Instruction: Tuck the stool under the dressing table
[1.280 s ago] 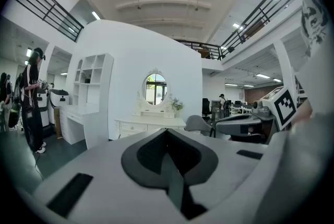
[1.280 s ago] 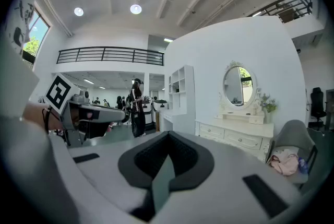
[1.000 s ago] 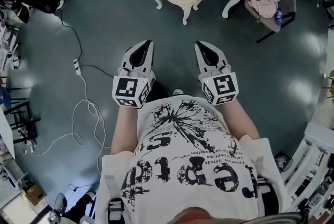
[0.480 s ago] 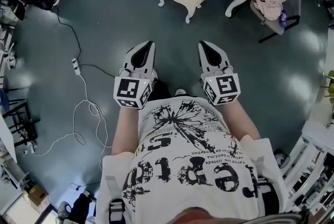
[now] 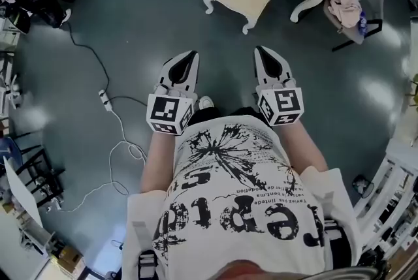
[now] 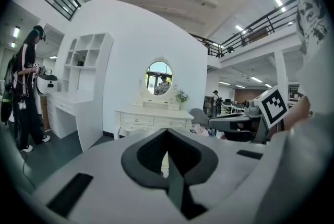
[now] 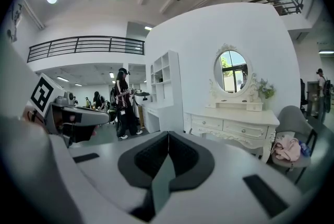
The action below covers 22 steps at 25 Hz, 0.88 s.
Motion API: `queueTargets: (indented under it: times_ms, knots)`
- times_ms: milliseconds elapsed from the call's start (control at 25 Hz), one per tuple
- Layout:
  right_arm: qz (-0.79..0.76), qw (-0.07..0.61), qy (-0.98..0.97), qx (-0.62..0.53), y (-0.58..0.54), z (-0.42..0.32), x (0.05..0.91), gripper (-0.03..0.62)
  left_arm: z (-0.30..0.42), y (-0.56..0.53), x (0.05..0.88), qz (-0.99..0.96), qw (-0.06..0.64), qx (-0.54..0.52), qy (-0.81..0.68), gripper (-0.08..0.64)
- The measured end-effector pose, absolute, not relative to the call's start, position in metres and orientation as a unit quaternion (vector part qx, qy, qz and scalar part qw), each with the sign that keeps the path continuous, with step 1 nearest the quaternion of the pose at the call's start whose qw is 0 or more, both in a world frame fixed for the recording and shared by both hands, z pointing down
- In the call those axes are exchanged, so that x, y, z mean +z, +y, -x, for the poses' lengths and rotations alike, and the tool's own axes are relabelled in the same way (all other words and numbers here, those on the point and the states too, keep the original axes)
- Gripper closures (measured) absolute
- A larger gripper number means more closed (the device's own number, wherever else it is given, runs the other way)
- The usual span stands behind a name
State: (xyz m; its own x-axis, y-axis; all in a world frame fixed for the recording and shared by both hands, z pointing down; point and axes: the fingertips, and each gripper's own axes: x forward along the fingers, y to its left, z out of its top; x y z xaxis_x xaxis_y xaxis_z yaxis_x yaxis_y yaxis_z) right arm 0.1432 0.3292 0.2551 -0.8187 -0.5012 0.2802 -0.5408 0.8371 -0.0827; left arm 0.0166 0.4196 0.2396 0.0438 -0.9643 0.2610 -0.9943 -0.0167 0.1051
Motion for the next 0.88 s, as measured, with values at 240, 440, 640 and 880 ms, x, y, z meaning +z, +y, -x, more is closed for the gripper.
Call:
queueTargets:
  times_ms: [240,440,640,880]
  knots:
    - [-0.291,0.130,-0.944,0.086,0.295,-0.095,0.266,0.574,0.040,0.380,0.257,-0.716,0.146,0.063,-0.680,0.540]
    - [-0.305,0.134,-0.938,0.091,0.237,-0.073,0.277,0.574,0.065,0.323,0.272,-0.720,0.161,0.063,-0.672,0.540]
    - [-0.321,0.133,-0.932,0.105,0.150,-0.056,0.290,0.574,0.083,0.236,0.286,-0.730,0.172,0.078,-0.657,0.540]
    - [-0.334,0.136,-0.924,0.129,0.065,-0.041,0.305,0.574,0.104,0.144,0.293,-0.742,0.180,0.092,-0.639,0.540]
